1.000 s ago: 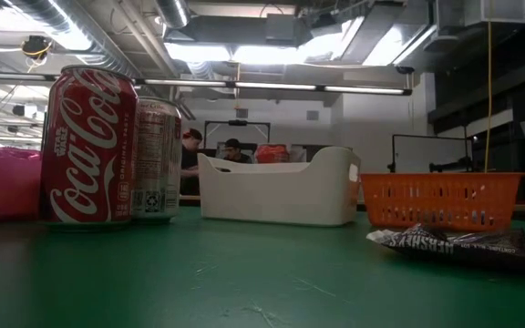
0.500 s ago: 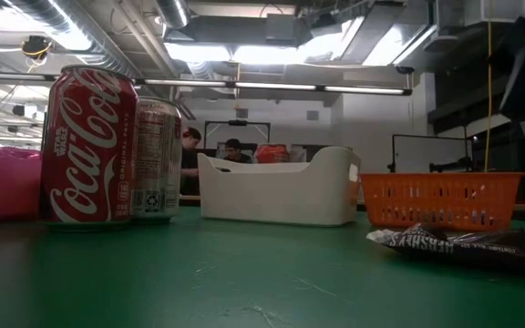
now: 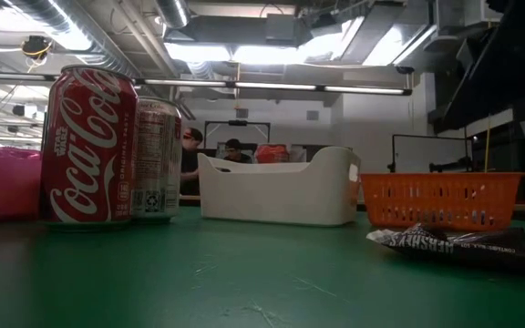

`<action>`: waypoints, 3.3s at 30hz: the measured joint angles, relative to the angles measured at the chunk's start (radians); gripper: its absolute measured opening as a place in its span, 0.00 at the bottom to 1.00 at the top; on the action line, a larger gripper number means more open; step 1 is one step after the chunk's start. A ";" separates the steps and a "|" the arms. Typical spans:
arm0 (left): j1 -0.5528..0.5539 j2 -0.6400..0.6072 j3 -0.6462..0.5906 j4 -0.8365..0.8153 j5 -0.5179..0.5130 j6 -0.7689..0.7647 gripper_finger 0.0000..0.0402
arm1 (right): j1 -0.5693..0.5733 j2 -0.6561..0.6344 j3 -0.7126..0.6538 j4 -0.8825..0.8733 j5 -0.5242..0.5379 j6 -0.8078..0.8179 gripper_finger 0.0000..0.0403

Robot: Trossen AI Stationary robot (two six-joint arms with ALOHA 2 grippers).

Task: Sort candy
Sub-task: Put the brown chocolate bar into the black bin

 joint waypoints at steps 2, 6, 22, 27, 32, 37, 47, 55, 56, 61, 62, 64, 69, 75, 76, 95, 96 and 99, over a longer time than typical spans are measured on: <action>0.000 0.000 0.000 0.016 0.000 0.000 0.35 | -0.002 0.000 0.000 0.001 0.000 0.000 0.60; 0.000 0.000 0.000 0.061 0.000 0.000 0.35 | 0.000 0.000 0.000 0.022 0.002 0.002 0.60; 0.000 0.000 0.000 0.192 -0.002 -0.002 0.35 | 0.001 0.174 0.001 0.186 0.063 0.003 0.60; 0.000 0.000 0.000 0.211 -0.003 -0.004 0.35 | 0.001 0.223 0.001 0.196 0.058 0.003 0.60; 0.000 0.000 0.000 0.213 -0.004 -0.004 0.35 | 0.001 0.260 0.001 0.222 0.037 0.003 0.60; 0.000 0.000 0.000 0.214 -0.004 -0.004 0.35 | 0.001 0.289 0.001 0.248 0.035 0.002 0.60; 0.000 0.000 0.000 0.214 -0.004 -0.004 0.35 | 0.001 0.292 0.001 0.237 0.036 0.002 0.50; 0.000 0.000 0.000 0.214 -0.003 -0.003 0.35 | 0.001 0.292 0.001 0.212 0.053 -0.005 0.28; 0.000 0.000 0.000 0.214 -0.003 -0.003 0.35 | 0.001 0.292 0.001 0.211 0.054 -0.005 0.26; 0.000 0.000 0.000 0.214 0.000 -0.001 0.35 | 0.001 0.291 0.002 0.212 0.060 -0.005 0.21; 0.000 0.000 0.000 0.214 0.003 -0.001 0.35 | 0.001 0.291 0.002 0.212 0.060 -0.005 0.21; 0.000 0.000 0.000 0.214 0.005 0.000 0.35 | 0.001 0.291 0.002 0.212 0.059 -0.005 0.22; -0.001 0.000 0.000 0.213 0.006 0.000 0.35 | 0.000 0.281 0.002 0.207 0.050 -0.028 0.21; -0.002 0.001 0.000 0.206 0.042 0.000 0.35 | 0.000 0.211 -0.001 0.188 0.025 -0.075 0.20; -0.004 0.001 0.000 0.206 0.046 0.000 0.35 | 0.000 0.194 -0.001 0.185 0.025 -0.081 0.20; -0.018 0.112 -0.001 0.421 0.047 0.526 0.35 | -0.008 -0.162 0.000 0.207 -0.051 -0.183 0.20; -0.018 0.123 -0.001 0.438 0.045 0.571 0.35 | -0.008 -0.173 0.000 0.215 -0.056 -0.183 0.20; -0.016 0.154 -0.001 0.501 0.021 0.691 0.35 | -0.008 -0.187 0.000 0.242 -0.077 -0.182 0.20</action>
